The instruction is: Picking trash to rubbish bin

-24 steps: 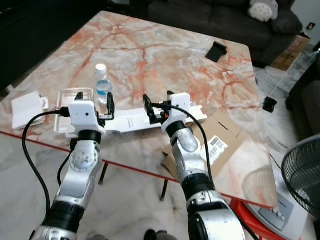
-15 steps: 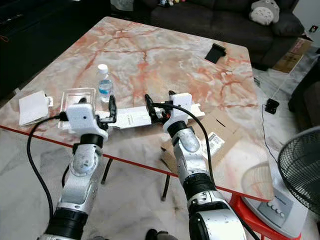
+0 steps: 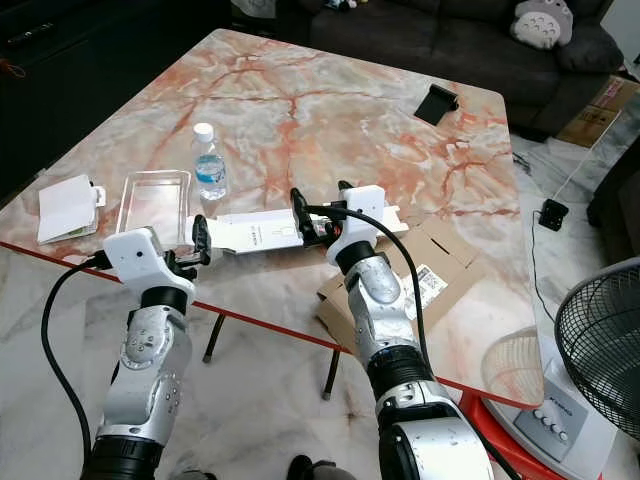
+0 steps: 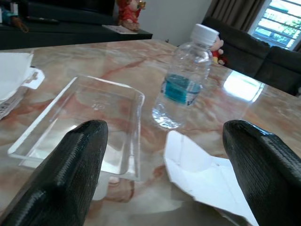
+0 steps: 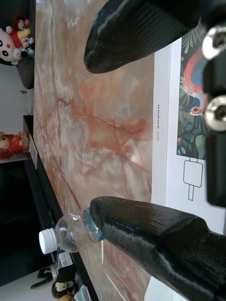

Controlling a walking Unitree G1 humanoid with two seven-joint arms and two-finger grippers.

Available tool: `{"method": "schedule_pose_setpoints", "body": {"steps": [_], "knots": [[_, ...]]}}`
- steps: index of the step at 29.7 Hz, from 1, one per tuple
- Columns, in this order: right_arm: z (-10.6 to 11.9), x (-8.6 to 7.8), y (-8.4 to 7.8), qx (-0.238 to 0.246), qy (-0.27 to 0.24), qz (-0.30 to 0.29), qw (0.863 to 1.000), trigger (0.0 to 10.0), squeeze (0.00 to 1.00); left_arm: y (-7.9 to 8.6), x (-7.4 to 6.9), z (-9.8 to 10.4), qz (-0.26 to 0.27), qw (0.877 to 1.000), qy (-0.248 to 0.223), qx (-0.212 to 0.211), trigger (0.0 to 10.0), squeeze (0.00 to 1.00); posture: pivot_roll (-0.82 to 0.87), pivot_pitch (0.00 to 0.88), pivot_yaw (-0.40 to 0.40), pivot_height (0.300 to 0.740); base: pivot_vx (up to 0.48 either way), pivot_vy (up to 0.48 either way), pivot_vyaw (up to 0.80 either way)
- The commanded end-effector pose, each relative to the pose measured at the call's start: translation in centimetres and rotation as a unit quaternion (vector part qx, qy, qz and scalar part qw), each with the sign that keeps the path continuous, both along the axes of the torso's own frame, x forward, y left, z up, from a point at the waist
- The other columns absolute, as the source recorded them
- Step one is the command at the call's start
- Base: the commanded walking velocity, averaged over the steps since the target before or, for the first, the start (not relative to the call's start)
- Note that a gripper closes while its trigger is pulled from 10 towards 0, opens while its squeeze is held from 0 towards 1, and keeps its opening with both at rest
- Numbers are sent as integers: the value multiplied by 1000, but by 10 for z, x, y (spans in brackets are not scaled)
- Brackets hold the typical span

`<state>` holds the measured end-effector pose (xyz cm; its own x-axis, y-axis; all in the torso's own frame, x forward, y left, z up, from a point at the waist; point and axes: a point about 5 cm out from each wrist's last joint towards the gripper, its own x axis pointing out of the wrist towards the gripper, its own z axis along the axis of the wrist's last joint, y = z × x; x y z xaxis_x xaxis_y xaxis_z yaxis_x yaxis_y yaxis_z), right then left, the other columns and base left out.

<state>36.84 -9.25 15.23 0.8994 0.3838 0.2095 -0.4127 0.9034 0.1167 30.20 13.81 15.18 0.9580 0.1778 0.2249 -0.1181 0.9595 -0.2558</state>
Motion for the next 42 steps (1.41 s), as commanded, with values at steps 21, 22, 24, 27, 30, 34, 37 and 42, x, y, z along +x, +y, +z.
{"method": "schedule_pose_setpoints", "body": {"steps": [21,22,24,27,30,34,37,42], "knots": [[-1,0,-8,-2,0,-12,1000,10000,0,-27,27,-11,-63,986,56,-143,10000,0,75,163,-137,740,0,0,0],[-1,0,-8,-2,0,-12,1000,10000,0,-27,27,-11,-61,986,59,-142,10000,0,74,165,-137,740,0,0,0],[-1,0,-9,-1,1,-13,1000,10000,0,-27,27,-12,-59,986,62,-142,10000,0,74,165,-137,740,0,0,0],[-3,0,-8,-3,3,-11,1000,10000,0,-28,30,-12,-68,985,62,-148,10000,0,77,164,-140,740,0,0,0],[-3,-1,-6,-11,1,-7,1000,10000,0,-30,32,-11,-75,984,62,-152,10000,0,77,164,-140,740,0,0,0],[-3,0,-7,-8,2,-9,1000,10000,0,-30,32,-4,-77,985,46,-147,0,0,73,160,-139,740,0,0,0],[-3,-1,-7,-8,3,-9,1000,10000,0,-31,32,-2,-80,985,42,-146,0,0,73,160,-139,740,0,0,0],[-3,-1,-7,-8,3,-9,1000,10000,0,-31,33,-2,-83,985,43,-147,0,0,73,161,-139,740,0,0,0]]}}
